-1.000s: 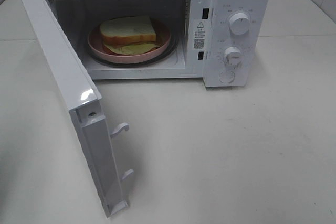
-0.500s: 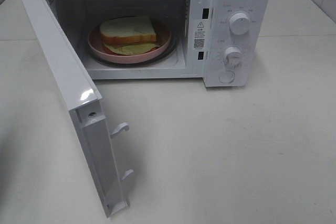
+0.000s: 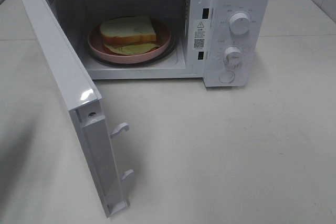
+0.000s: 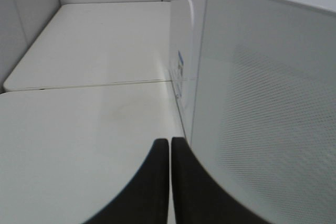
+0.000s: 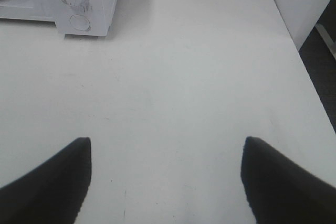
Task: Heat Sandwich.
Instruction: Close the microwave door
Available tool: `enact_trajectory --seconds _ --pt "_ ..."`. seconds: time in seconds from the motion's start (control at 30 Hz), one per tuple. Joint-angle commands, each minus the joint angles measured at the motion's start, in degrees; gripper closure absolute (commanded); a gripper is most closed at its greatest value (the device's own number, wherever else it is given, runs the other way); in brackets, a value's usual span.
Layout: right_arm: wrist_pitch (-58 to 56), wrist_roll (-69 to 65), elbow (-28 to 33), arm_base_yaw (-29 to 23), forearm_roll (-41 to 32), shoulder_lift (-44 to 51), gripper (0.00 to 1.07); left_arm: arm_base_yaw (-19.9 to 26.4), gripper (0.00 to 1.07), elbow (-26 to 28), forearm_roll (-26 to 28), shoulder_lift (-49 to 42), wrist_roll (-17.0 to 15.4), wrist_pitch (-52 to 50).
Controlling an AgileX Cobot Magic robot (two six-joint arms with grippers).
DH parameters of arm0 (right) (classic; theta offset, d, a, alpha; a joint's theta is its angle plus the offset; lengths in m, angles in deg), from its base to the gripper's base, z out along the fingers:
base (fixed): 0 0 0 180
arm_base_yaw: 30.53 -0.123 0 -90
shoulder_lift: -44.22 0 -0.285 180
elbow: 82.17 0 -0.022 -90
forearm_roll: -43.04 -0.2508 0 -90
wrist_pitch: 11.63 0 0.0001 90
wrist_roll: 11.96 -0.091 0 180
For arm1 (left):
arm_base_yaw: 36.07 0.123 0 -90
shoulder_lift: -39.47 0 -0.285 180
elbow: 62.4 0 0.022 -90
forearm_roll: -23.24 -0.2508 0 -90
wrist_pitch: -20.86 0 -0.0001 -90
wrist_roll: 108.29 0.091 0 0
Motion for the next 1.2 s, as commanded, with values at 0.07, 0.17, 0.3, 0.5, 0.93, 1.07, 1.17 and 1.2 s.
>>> enact_trajectory --seconds 0.07,0.17,0.3,0.5,0.93,1.07,1.17,1.2 --pt "0.5 -0.2 -0.1 0.5 -0.1 1.5 0.31 0.2 1.06 2.4 -8.7 5.1 -4.4 -5.8" --pt "0.5 -0.2 -0.1 0.5 -0.1 1.5 0.31 0.2 1.06 3.3 -10.8 7.3 -5.6 -7.4" --pt "0.5 -0.2 -0.1 0.5 -0.1 1.5 0.31 -0.2 1.06 3.9 -13.5 10.7 -7.1 -10.9" --pt "0.5 -0.2 -0.1 0.5 -0.1 1.5 0.31 -7.1 1.06 6.0 -11.2 16.1 -2.6 -12.1" --pt "0.5 -0.2 -0.1 0.5 -0.1 1.5 0.31 -19.0 1.06 13.2 -2.6 23.2 -1.4 -10.8" --pt "0.5 -0.2 -0.1 0.5 -0.1 1.5 0.31 -21.5 1.06 15.3 -0.7 24.6 -0.9 -9.7" --pt "0.5 -0.2 -0.1 0.5 -0.1 1.5 0.31 -22.8 1.06 16.6 0.6 25.4 -0.5 -8.8" --pt "0.5 -0.2 -0.1 0.5 -0.1 1.5 0.31 -23.5 1.06 17.2 1.2 25.8 -0.3 -8.2"
